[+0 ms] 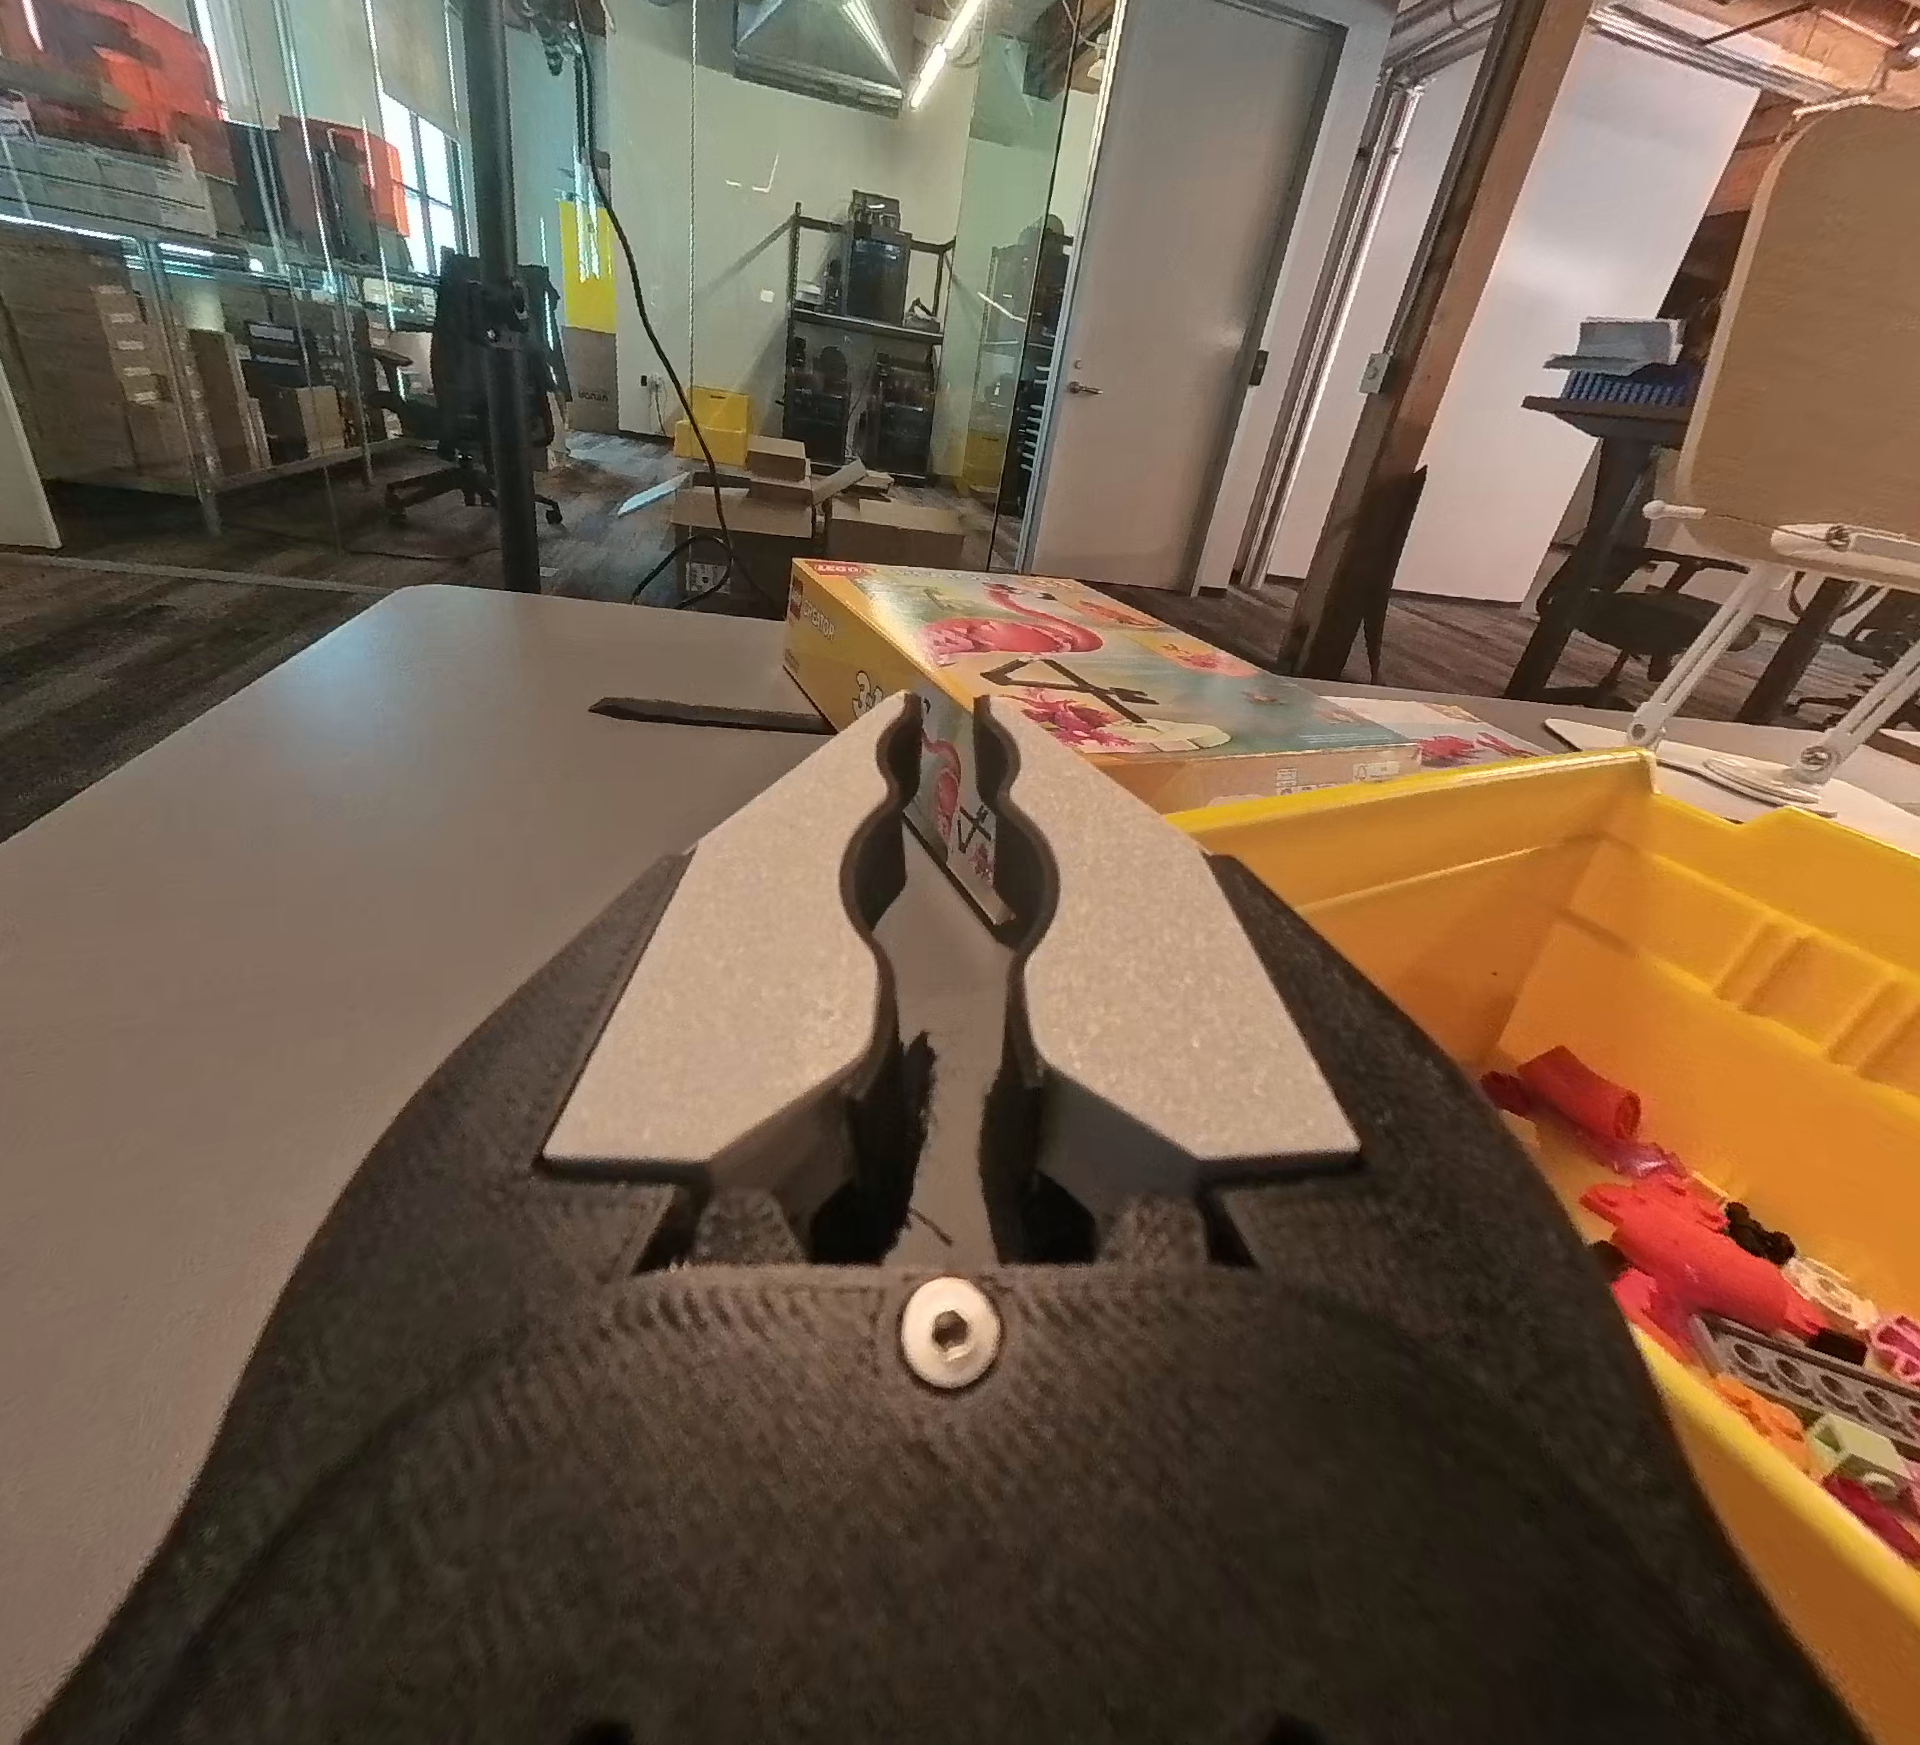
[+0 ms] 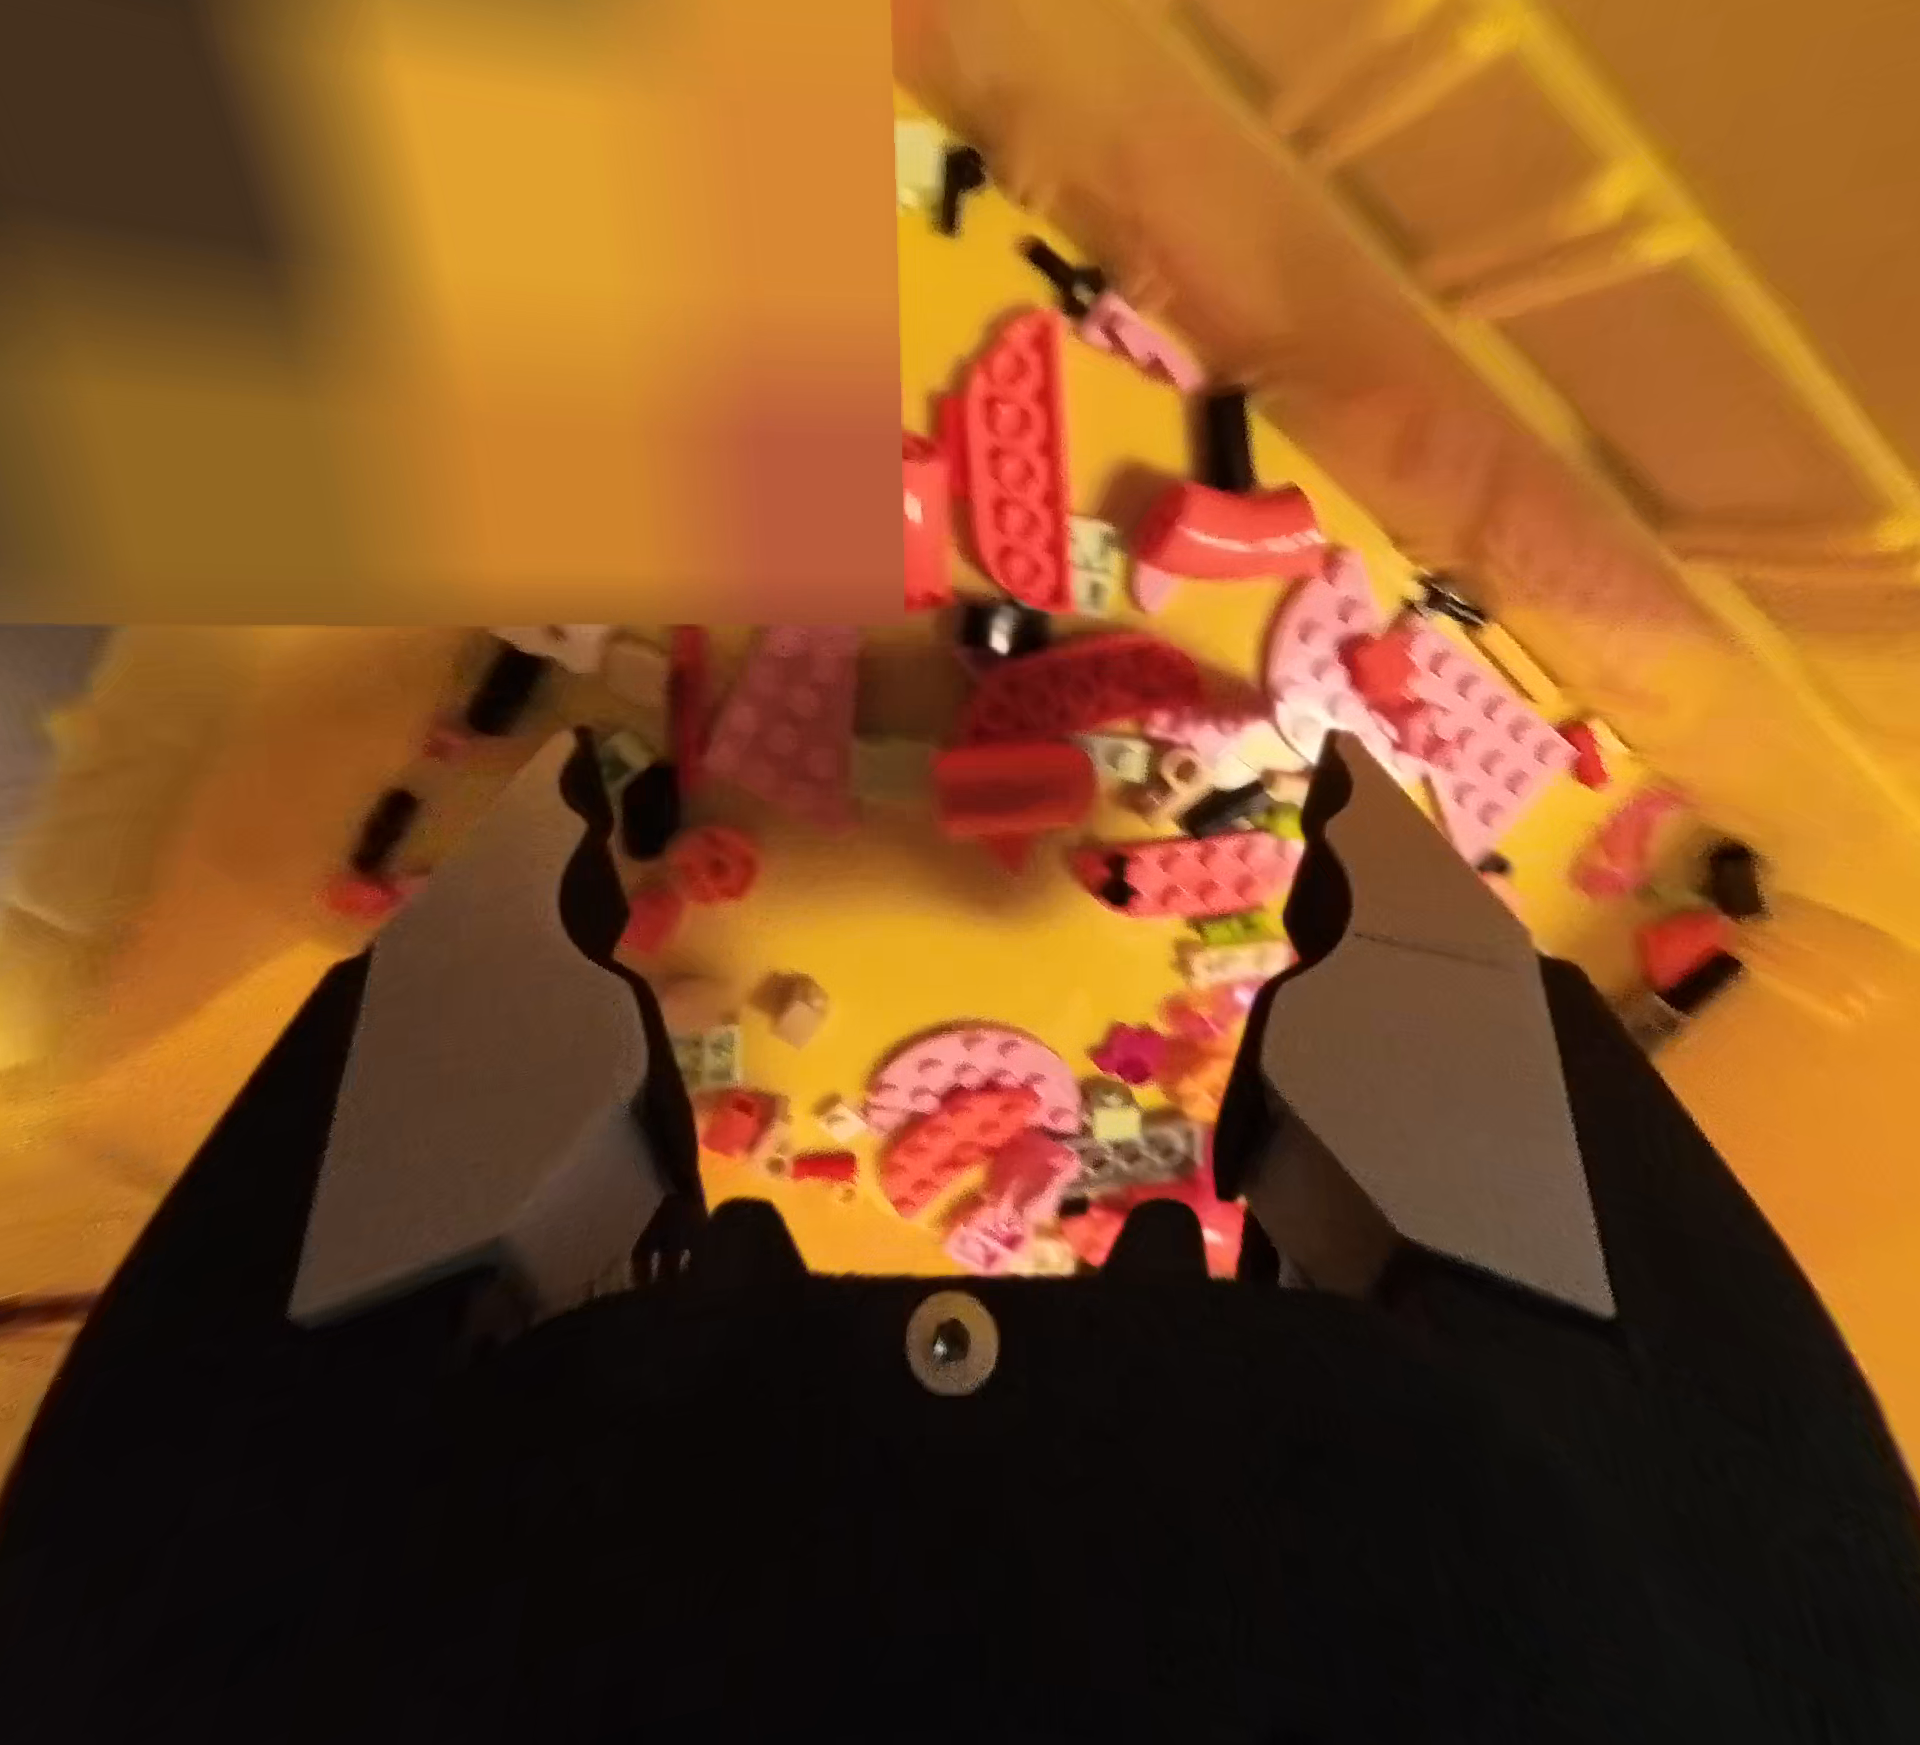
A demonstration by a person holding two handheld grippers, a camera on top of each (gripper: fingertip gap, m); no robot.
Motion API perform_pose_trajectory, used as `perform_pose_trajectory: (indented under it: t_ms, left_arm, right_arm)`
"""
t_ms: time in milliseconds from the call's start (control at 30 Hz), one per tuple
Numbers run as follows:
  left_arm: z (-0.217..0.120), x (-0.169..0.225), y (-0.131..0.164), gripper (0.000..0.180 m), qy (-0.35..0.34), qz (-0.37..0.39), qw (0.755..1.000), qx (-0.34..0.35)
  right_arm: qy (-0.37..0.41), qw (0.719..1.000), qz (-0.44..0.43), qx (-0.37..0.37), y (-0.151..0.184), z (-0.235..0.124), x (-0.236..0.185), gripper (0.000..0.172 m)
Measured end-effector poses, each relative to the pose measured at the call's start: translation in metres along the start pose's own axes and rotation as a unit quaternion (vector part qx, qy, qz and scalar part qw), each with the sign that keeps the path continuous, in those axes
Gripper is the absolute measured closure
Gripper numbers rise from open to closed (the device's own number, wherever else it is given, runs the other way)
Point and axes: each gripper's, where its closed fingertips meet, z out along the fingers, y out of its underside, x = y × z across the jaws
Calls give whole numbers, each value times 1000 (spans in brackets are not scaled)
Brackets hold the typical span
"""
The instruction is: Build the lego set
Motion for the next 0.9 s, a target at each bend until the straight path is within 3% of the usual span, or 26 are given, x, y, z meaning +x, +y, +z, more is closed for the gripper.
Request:
perform_pose_trajectory:
  t_ms: [33, 133, 233, 433, 500, 700, 900]
  left_arm:
    - [0, 0, 0, 172, 0, 0, 1000, 0]
    - [0, 0, 0, 172, 0, 0, 1000, 0]
    - [0, 0, 0, 172, 0, 0, 1000, 0]
    - [1, -1, 0, 172, 0, -1, 1000, 0]
    - [1, -1, 0, 172, 1, -1, 1000, 0]
    - [1, -2, 0, 172, 2, -5, 1000, 0]
    - [0, -5, -2, 171, -1, -15, 1000, 6]
  right_arm:
    - [15, 1000, 4, -8, 6, -3, 9, 43]
    - [94, 993, 17, -66, 37, -19, 47, 51]
    - [203, 962, -3, -182, 82, -48, 90, 67]
    - [183, 949, 37, -253, 111, -68, 87, 111]
    - [175, 951, 41, -251, 111, -70, 84, 122]
    - [177, 961, 122, -177, 99, -103, 67, 131]
    - [246, 925, 280, -74, 123, -168, -6, 142]
